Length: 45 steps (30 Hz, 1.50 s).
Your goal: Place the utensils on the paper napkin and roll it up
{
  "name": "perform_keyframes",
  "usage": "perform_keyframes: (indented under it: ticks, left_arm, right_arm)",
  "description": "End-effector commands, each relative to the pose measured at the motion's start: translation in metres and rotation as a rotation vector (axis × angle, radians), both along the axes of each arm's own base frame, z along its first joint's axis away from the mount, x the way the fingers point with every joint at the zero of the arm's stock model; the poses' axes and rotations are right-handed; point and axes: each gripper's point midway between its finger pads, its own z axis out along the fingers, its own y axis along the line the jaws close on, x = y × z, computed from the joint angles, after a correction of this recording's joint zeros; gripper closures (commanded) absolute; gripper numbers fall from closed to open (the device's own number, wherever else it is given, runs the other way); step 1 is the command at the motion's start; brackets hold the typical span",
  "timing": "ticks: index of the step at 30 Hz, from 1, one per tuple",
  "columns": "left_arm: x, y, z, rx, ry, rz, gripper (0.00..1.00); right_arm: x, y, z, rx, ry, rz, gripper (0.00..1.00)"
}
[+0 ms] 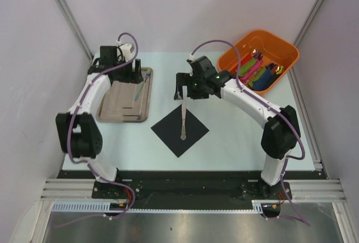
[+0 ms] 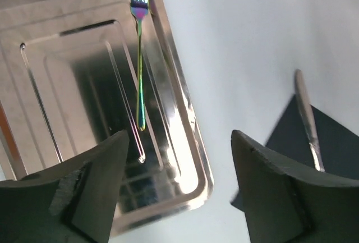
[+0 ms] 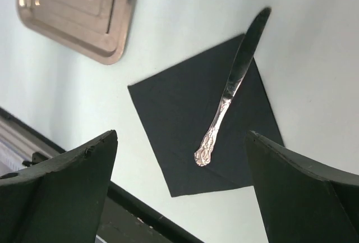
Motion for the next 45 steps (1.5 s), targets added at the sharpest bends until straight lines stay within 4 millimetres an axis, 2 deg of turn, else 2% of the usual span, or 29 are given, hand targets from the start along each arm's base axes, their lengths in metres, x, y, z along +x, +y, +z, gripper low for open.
perform_keyframes:
  ticks: [1,2,3,4,5,6,9,13,19,23,33,39,42,43,45]
  left_arm:
    - [0.030,0.011,-0.016,0.127,0.074,-0.104,0.28]
    - [0.038,0.011,-0.036,0.128,0.122,-0.109,0.31]
    - [0.051,0.011,-0.028,0.140,0.090,-0.109,0.37]
    - [0.058,0.013,-0.031,0.150,0.091,-0.105,0.41]
    - [0.064,0.014,-0.049,0.155,0.125,-0.107,0.44]
    - [0.073,0.013,-0.044,0.163,0.107,-0.110,0.49]
    - [0.085,0.015,-0.065,0.191,0.146,-0.111,0.55]
    - [0.092,0.012,-0.090,0.216,0.173,-0.123,0.55]
    - [0.098,0.011,-0.123,0.247,0.215,-0.125,0.56]
    - [0.103,0.007,-0.136,0.250,0.229,-0.137,0.57]
    - [0.118,0.001,-0.158,0.276,0.248,-0.142,0.64]
    - [0.124,-0.003,-0.162,0.265,0.249,-0.139,0.76]
    - [0.127,-0.002,-0.159,0.277,0.244,-0.141,0.89]
    - [0.127,-0.002,-0.158,0.279,0.247,-0.140,0.98]
    - [0.130,-0.003,-0.147,0.278,0.228,-0.142,1.00]
  right_arm:
    - [-0.005,-0.008,0.028,0.063,-0.077,0.134,0.00]
    - [-0.008,-0.011,0.025,0.066,-0.070,0.146,0.00]
    - [-0.008,-0.015,0.026,0.078,-0.071,0.157,0.00]
    - [-0.011,-0.015,0.027,0.096,-0.069,0.176,0.00]
    - [-0.013,-0.019,0.026,0.092,-0.070,0.177,0.00]
    - [-0.012,-0.022,0.026,0.095,-0.070,0.177,0.00]
    - [-0.010,-0.029,0.026,0.102,-0.072,0.172,0.00]
    - [-0.004,-0.038,0.021,0.118,-0.037,0.155,0.00]
    - [-0.009,-0.035,0.019,0.146,-0.008,0.176,0.00]
    - [-0.013,-0.033,0.017,0.158,0.005,0.193,0.00]
    - [-0.013,-0.032,0.014,0.170,0.017,0.199,0.00]
    - [-0.011,-0.036,0.014,0.176,0.025,0.186,0.00]
    - [-0.010,-0.038,0.016,0.179,0.024,0.182,0.00]
    - [-0.008,-0.040,0.016,0.179,0.024,0.178,0.00]
    - [-0.007,-0.041,0.020,0.186,0.017,0.176,0.00]
